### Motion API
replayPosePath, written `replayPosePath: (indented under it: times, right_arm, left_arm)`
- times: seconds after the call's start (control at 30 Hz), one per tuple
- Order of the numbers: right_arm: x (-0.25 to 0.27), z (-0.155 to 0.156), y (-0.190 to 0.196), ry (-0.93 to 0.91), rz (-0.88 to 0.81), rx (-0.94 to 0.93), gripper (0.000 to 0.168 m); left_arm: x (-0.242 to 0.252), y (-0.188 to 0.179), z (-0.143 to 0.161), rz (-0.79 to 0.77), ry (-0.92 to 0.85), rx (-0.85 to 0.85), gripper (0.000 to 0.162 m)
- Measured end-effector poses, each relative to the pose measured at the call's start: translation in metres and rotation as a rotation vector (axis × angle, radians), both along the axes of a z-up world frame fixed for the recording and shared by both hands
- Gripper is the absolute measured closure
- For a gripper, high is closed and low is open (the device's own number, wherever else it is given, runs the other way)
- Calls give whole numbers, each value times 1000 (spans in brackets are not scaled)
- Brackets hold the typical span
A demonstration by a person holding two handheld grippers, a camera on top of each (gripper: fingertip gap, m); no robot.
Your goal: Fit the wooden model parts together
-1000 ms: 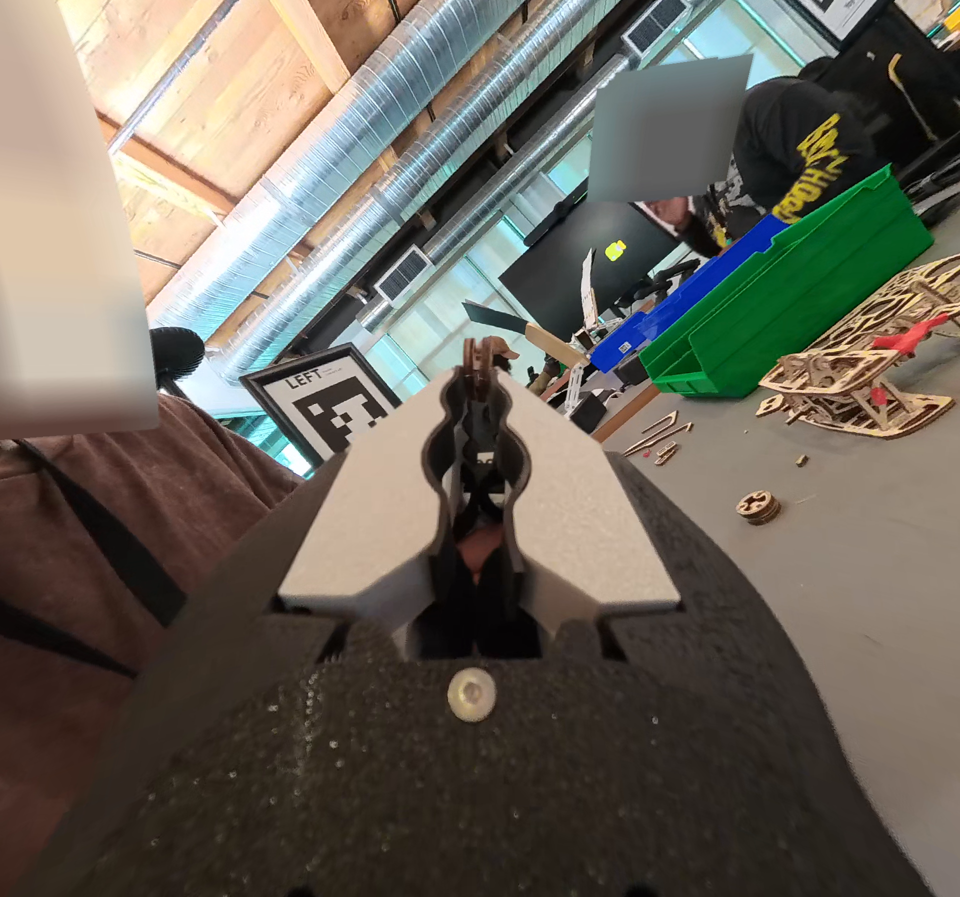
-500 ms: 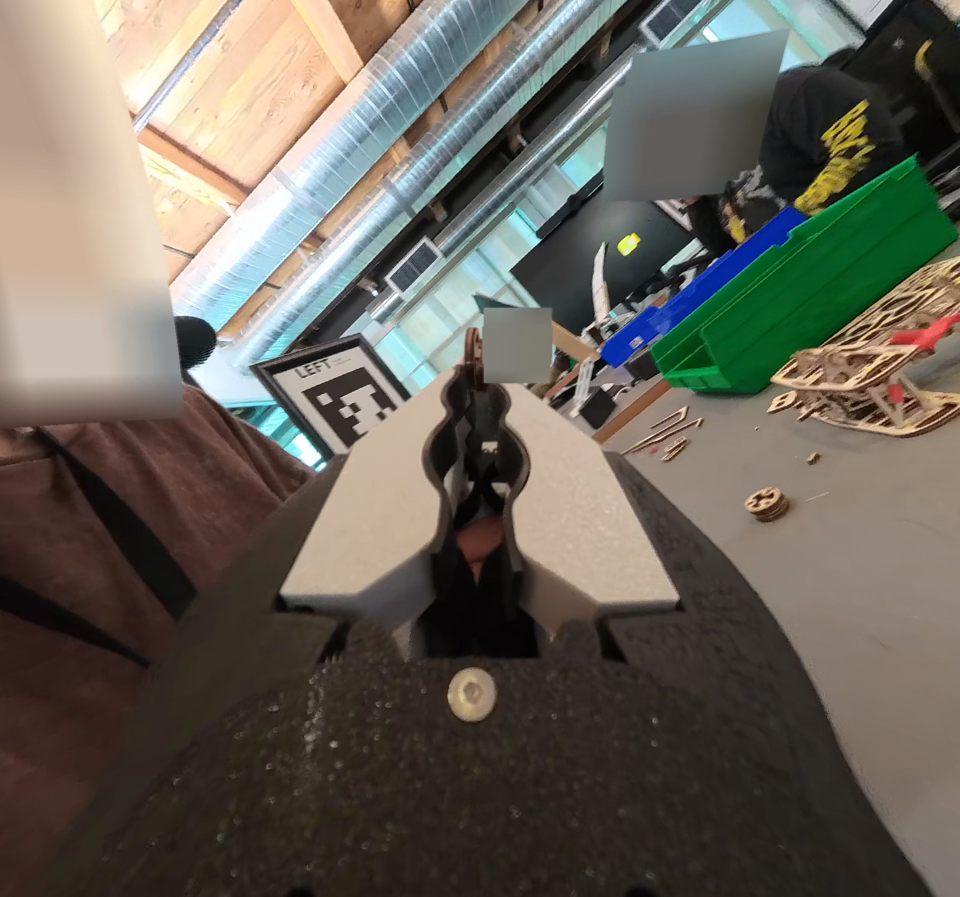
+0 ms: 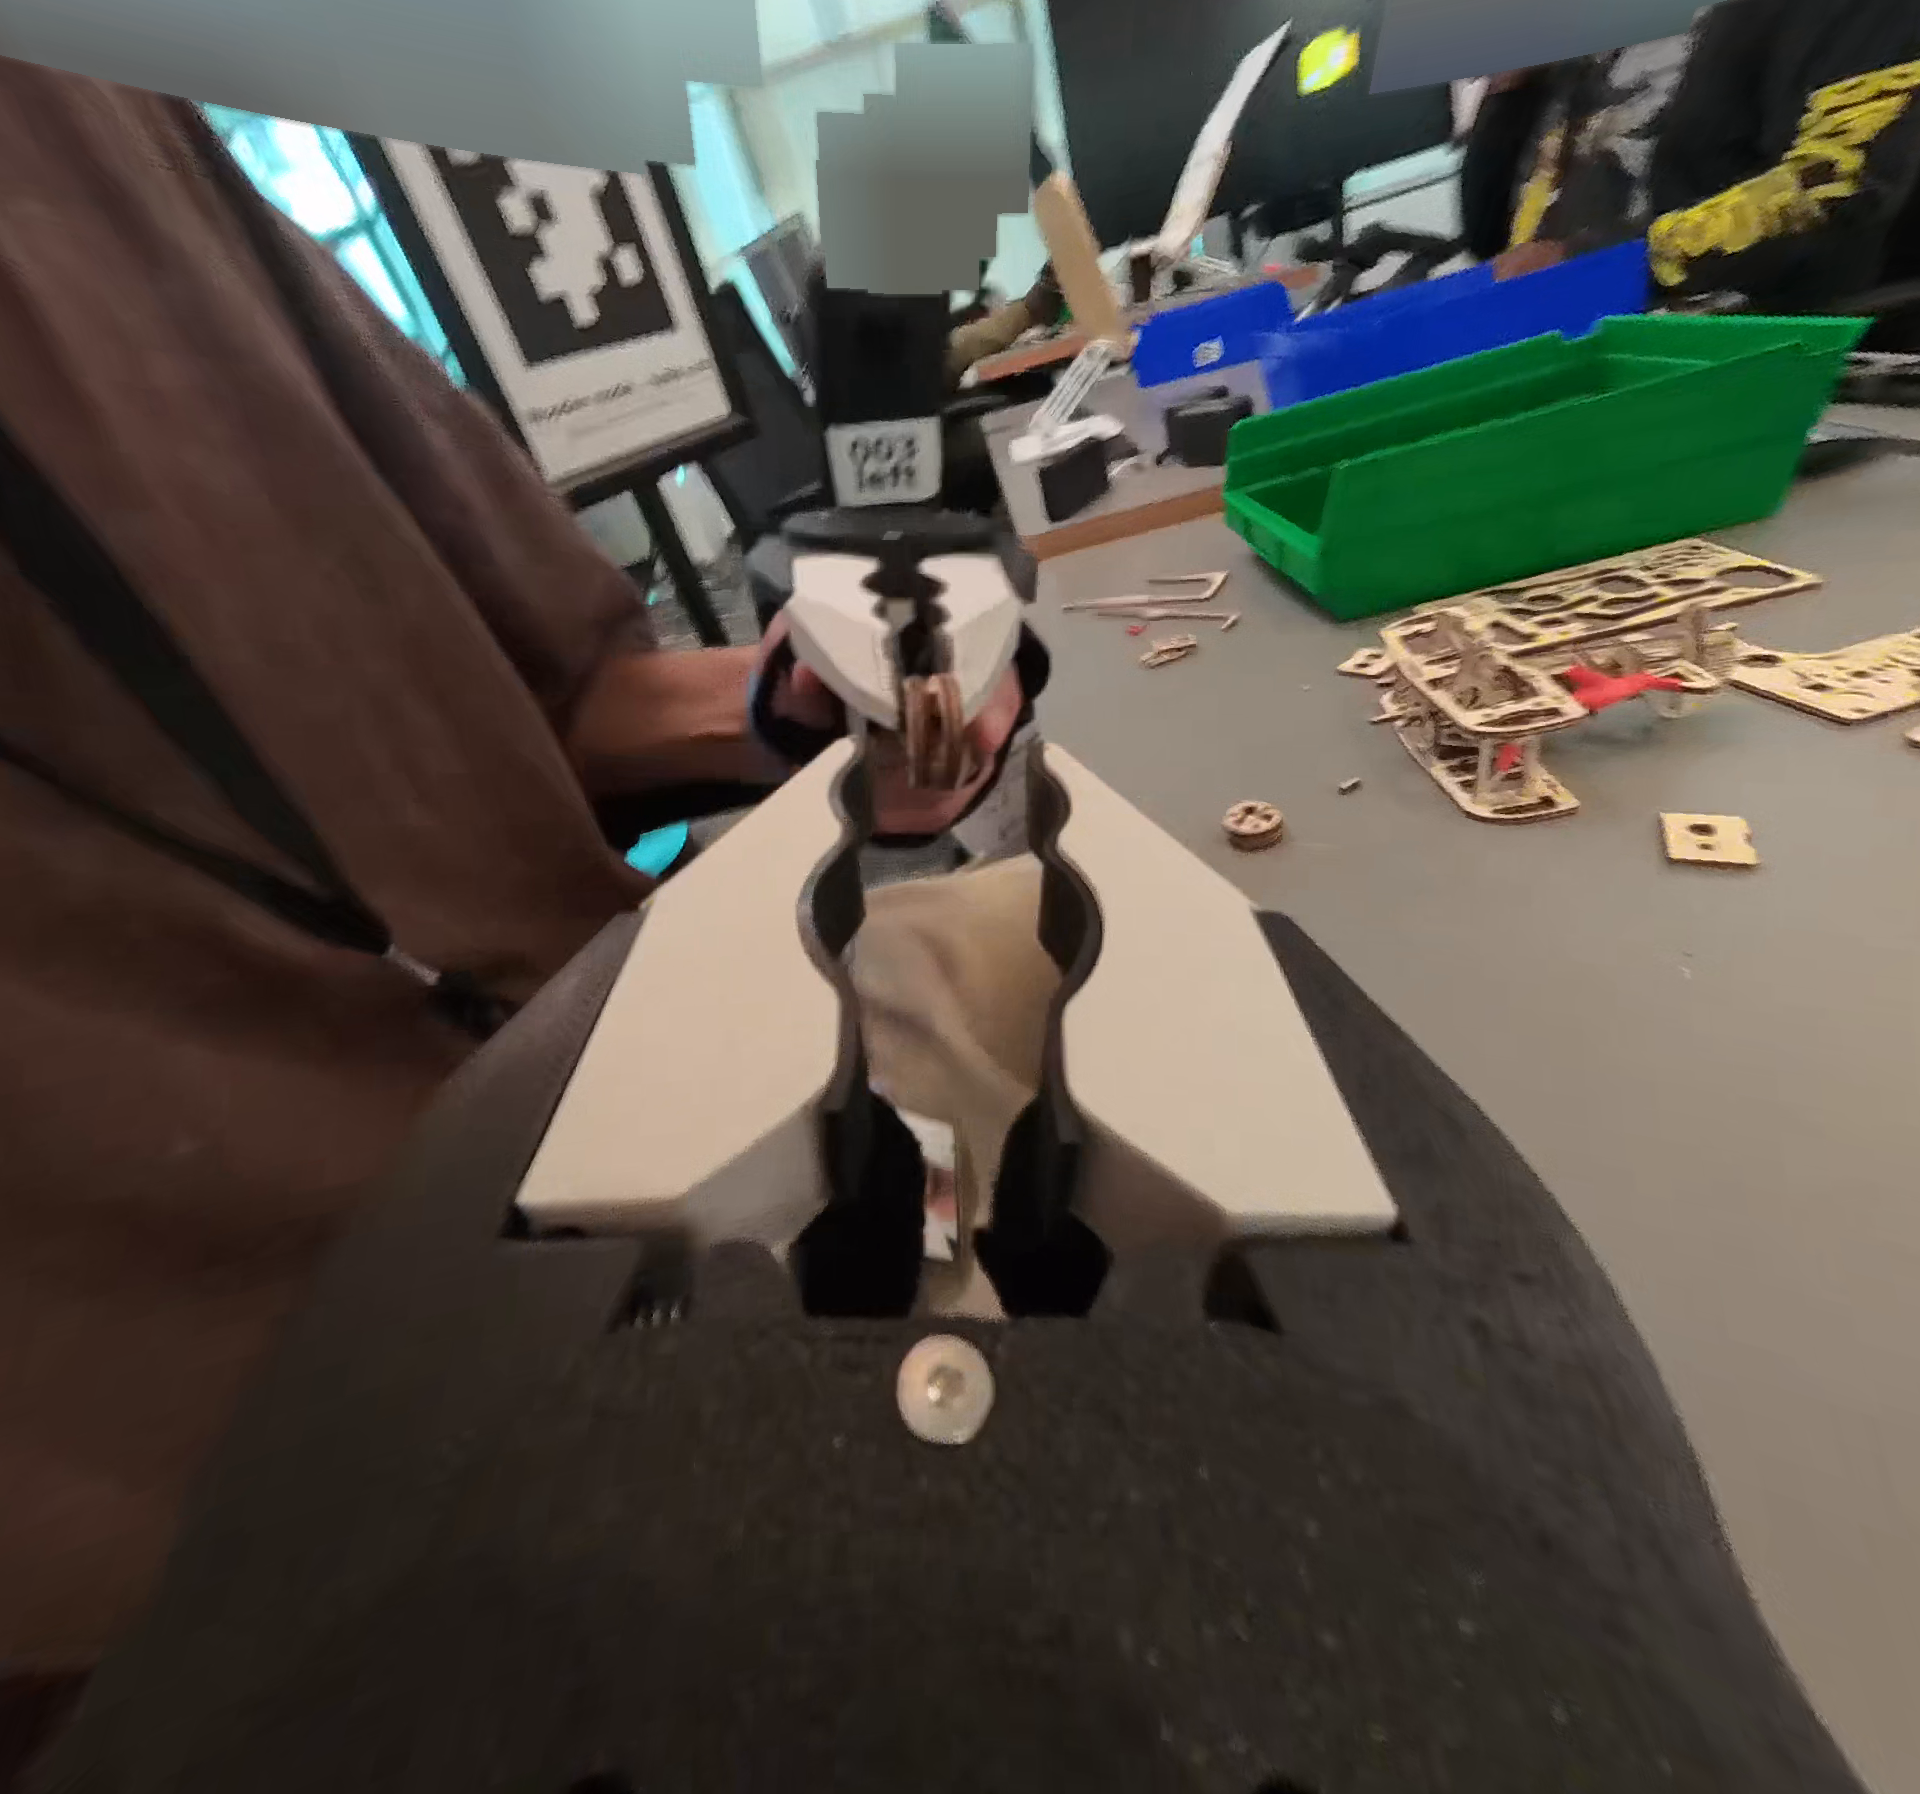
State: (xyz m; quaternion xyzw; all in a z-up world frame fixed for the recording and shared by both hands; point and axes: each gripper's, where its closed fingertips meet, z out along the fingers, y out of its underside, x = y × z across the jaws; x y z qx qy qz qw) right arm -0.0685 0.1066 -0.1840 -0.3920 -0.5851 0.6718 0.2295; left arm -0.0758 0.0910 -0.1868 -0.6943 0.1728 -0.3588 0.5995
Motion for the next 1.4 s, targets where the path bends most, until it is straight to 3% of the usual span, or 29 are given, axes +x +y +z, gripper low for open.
replayPosePath:
  times: [0.23, 0.63, 1.1, 1.4]
  right_arm:
    - [7, -19, -20, -35, 58, 238, 153]
    - [9, -19, -26, -68, 104, 179, 158]
    - [16, -28, -33, -274, 236, -40, 158]
    - [23, -42, -38, -337, 276, 26, 162]
  left_arm:
    - [14, -7, -7, -70, 69, 11, 157]
    - [19, -11, -12, -103, 108, 7, 157]
    - [24, -18, -26, -155, 194, -16, 157]
    - [30, -24, -40, -198, 259, -36, 158]
